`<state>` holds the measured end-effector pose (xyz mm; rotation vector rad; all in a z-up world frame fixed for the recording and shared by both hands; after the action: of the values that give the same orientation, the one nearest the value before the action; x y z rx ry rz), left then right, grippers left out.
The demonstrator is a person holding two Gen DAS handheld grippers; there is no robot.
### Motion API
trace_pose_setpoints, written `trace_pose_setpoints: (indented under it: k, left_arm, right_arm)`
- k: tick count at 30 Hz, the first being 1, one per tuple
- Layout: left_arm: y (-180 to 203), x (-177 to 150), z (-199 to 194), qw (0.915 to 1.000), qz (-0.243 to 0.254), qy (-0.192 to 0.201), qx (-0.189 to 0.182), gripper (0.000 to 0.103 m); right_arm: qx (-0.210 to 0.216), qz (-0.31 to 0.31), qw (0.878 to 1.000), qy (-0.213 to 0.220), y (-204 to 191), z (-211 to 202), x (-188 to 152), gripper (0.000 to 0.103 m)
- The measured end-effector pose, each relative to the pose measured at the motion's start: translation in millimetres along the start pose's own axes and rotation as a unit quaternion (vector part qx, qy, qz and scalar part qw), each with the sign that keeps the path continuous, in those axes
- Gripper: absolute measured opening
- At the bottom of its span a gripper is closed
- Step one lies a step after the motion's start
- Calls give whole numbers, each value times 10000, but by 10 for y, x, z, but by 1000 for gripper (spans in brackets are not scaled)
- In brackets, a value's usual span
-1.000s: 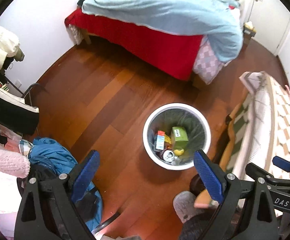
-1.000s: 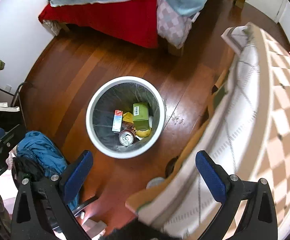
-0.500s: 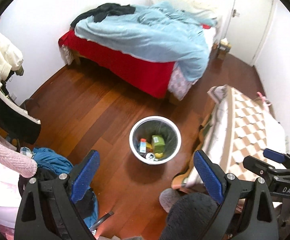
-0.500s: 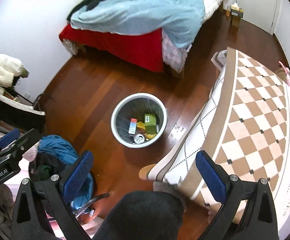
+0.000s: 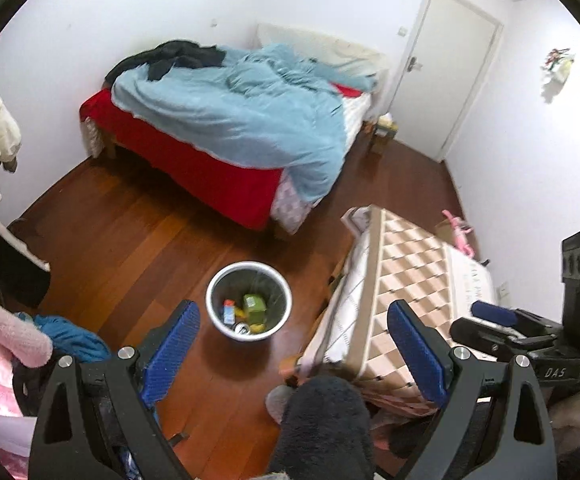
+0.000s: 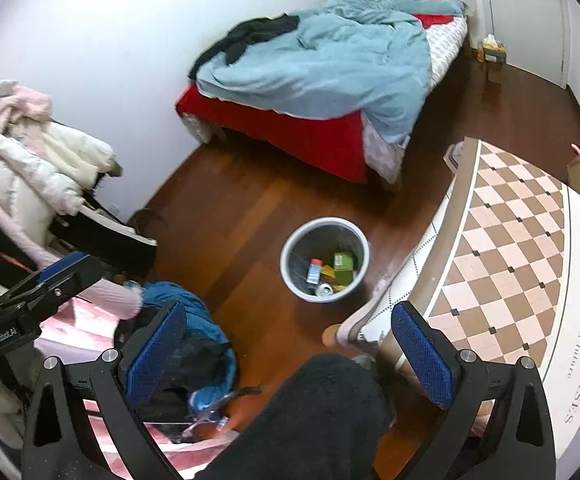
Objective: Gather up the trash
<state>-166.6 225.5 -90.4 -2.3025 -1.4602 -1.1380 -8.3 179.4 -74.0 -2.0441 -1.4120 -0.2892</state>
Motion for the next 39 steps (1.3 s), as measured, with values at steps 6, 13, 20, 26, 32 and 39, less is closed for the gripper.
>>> trace_pose_setpoints:
  k: [6,13,20,26,32,39]
  left_arm:
    - [135,47,-160,9996,77,97,-247,96]
    - [132,20,-248,9995,172,98,-264,96]
    - [115,35,-283,9994,113,133,-298,96]
    - [112,50,-324,9994,112,210,-264,96]
    - [91,49,-347,9994,106,239,-227,101]
    - [99,8,-314,9995,68,148,-276,103]
  right_arm:
    - [149,-55,9997,164,-178,-351,18,103]
    - [265,-75,9994,210,-293,-483,57,103]
    - [339,-102,9992,195,-364,-489,70,103]
    - [347,-137,9991,213,-397,-507,99,103]
    - [365,-157,9991,175,-437,-486,98,103]
    - [375,-163,9990,180,-453,-469,106,103]
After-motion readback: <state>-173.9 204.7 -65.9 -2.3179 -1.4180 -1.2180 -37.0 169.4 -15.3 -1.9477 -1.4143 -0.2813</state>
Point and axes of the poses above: each gripper's, at about its wrist camera, not at the fingertips, and z roughly the way its jaws point, y to its right, x to its top, the point moved 9 cm from there along z, roughly the way its jaws point, and after that the axes turned 2 degrees about y, right-handed, at the moved point
